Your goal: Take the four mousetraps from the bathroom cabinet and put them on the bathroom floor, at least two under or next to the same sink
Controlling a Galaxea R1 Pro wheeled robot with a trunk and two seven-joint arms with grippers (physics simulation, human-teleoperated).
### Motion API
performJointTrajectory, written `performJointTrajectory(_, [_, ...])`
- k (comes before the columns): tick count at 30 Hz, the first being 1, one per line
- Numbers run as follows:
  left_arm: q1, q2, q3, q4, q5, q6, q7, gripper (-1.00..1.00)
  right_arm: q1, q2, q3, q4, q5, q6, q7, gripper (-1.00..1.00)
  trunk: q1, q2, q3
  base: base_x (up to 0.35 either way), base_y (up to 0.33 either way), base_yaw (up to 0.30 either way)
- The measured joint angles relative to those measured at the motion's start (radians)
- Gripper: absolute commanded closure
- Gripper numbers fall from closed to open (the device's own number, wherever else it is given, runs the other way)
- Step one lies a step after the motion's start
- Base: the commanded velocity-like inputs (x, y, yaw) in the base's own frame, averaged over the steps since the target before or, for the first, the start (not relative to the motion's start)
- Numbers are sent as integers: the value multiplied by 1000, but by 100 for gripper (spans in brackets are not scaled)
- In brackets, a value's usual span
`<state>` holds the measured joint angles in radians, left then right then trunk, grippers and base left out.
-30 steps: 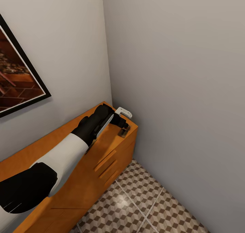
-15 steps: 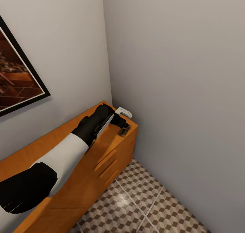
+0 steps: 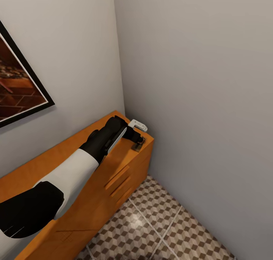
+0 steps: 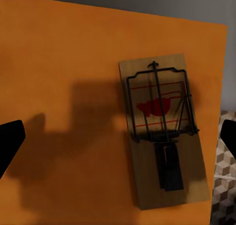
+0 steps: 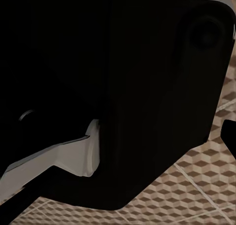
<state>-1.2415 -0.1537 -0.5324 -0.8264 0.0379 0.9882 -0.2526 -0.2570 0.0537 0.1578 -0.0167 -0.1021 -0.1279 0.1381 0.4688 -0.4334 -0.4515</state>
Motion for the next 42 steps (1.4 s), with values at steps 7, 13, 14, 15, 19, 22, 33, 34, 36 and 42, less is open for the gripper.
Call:
performJointTrajectory(7, [0, 0, 0, 0, 0, 0, 0, -100, 0, 0, 0, 0, 0, 0, 0, -100, 0, 0, -8, 0, 0, 0])
performJointTrajectory(13, [0, 0, 0, 1, 0, 0, 0, -100, 0, 0, 0, 0, -1, 0, 0, -100, 0, 0, -15, 0, 0, 0])
performJointTrajectory(14, [0, 0, 0, 1, 1, 0, 0, -100, 0, 0, 0, 0, 0, 0, 0, -100, 0, 0, -16, 0, 0, 0])
performJointTrajectory(15, [0, 0, 0, 1, 0, 0, 0, -100, 0, 0, 0, 0, 0, 0, 0, -100, 0, 0, -17, 0, 0, 0])
performJointTrajectory(19, [0, 0, 0, 1, 0, 0, 0, -100, 0, 0, 0, 0, 0, 0, 0, -100, 0, 0, -22, 0, 0, 0])
performJointTrajectory(22, [0, 0, -1, 2, 1, 0, 0, -100, 0, 0, 0, 0, 0, 0, 0, -100, 0, 0, -25, 0, 0, 0])
performJointTrajectory(33, [0, 0, -1, 2, 1, 0, 0, -100, 0, 0, 0, 0, 0, 0, 1, -100, 0, 0, -33, 0, 0, 0])
performJointTrajectory(34, [0, 0, -1, 2, 1, 0, 0, -100, 0, 0, 0, 0, 0, 0, 1, -100, 0, 0, -33, 0, 0, 0])
performJointTrajectory(36, [0, 0, -1, 2, 1, 0, 0, -100, 0, 0, 0, 0, 0, 0, 1, -100, 0, 0, -33, 0, 0, 0])
performJointTrajectory(42, [0, 0, -1, 3, 1, 0, 0, -100, 0, 0, 0, 0, 0, -1, 2, -100, 0, 0, -33, 0, 0, 0])
